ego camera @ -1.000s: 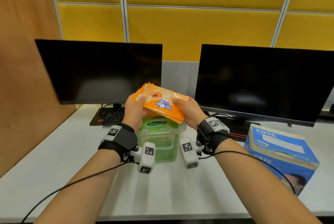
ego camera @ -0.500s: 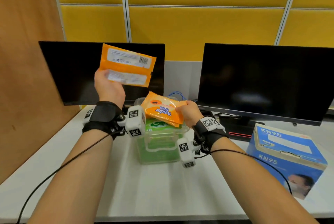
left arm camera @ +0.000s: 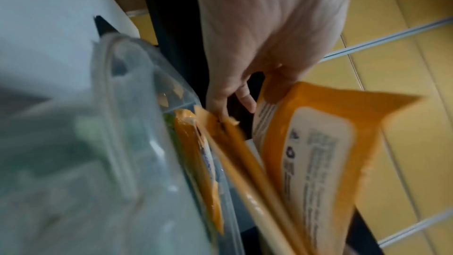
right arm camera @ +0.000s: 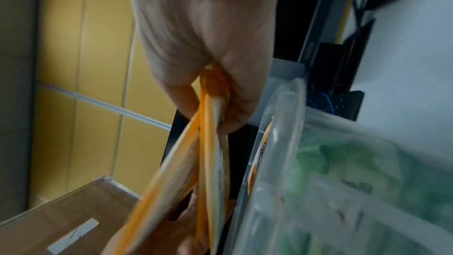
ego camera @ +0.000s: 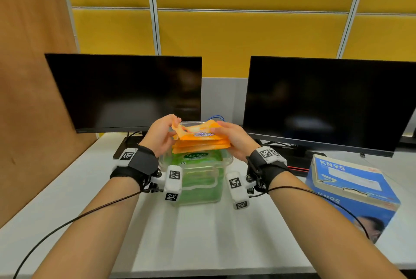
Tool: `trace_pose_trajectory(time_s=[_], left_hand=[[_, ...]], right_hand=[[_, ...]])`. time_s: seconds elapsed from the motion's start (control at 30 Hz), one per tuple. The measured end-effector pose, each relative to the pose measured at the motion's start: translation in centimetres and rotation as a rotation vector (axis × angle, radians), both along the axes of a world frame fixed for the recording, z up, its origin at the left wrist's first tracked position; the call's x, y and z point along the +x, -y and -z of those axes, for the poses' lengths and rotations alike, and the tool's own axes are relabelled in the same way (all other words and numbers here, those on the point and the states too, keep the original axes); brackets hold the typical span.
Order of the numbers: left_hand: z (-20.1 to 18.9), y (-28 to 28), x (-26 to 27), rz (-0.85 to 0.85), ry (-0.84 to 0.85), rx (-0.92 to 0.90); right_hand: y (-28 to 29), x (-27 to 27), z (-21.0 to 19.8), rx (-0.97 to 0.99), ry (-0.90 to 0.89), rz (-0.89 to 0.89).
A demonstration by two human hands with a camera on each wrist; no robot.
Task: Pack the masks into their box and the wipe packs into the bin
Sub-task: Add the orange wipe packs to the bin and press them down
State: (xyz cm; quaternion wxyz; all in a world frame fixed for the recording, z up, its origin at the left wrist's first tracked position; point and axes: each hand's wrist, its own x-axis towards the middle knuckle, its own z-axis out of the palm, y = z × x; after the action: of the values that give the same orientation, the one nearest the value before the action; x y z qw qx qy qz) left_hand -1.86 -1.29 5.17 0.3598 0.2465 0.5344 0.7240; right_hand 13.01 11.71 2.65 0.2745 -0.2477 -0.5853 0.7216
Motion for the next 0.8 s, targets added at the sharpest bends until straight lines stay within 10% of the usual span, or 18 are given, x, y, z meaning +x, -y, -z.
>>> trace_pose_trajectory(time_s=[0.2,0.33,0.57,0.8], left_hand=[[0.0,0.2,0.3,0.001,-0.068,-0.027],[1.0,0.3,0.5,0.003,-0.452,-0.123],[2.6,1.3,0.8,0.065,-0.371,-0.176],[1.7,2.0,-0.3,-0.110,-0.747,-0.088]], right_hand=[[-0.4,0.4,-1.6,0.203,-0.136,0.148],[0.5,1.0,-1.1,0.357,0.068,0.040],[0.9,1.1,-0.5,0.407,0.275,0.005],[0.8,0.5,-1.3,0.523,0.226,0.031]])
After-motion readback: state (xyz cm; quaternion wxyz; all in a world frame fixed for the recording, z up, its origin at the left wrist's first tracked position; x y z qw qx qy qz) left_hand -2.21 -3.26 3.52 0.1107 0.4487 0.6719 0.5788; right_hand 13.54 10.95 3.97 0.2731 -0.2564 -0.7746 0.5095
